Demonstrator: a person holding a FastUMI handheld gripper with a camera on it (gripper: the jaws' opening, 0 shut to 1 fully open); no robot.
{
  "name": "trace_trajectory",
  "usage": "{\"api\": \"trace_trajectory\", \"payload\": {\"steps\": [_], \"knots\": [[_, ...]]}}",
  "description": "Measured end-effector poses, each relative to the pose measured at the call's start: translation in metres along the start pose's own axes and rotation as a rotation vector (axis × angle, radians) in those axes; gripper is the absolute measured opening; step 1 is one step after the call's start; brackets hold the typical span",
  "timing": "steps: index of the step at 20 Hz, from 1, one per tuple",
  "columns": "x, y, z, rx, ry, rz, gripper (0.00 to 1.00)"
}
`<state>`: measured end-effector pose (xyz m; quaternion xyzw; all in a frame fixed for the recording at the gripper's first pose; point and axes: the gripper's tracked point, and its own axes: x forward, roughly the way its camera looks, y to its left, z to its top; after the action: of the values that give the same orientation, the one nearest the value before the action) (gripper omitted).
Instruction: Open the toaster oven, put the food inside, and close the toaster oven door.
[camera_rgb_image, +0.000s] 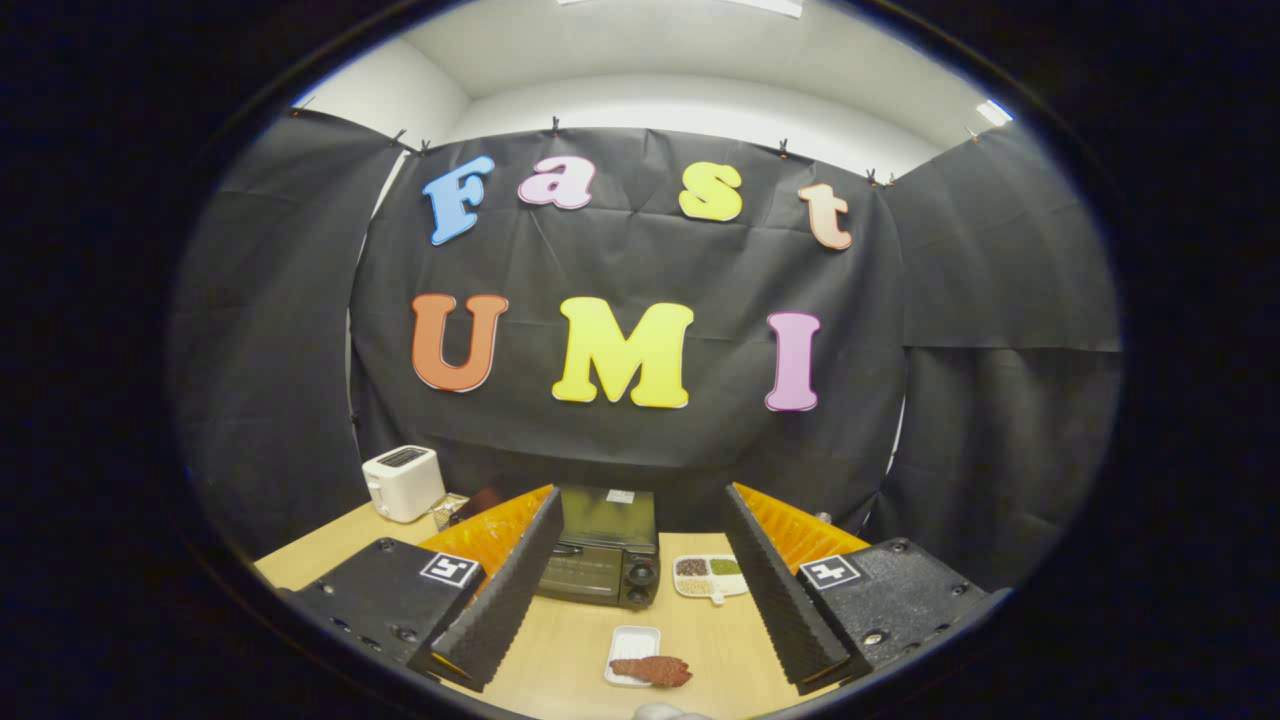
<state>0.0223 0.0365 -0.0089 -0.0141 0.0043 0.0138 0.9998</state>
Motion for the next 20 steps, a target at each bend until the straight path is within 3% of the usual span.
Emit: {"api": "trace_trajectory", "payload": {"steps": [6, 15, 20], "knots": [[0.054, 0.043, -0.031, -0.008, 0.070, 0.078, 1.00], [0.151, 0.113, -0.122, 0.023, 0.236, 0.165, 1.00], [0.206, 0.135, -0.165, 0.031, 0.318, 0.140, 1.00]]}}
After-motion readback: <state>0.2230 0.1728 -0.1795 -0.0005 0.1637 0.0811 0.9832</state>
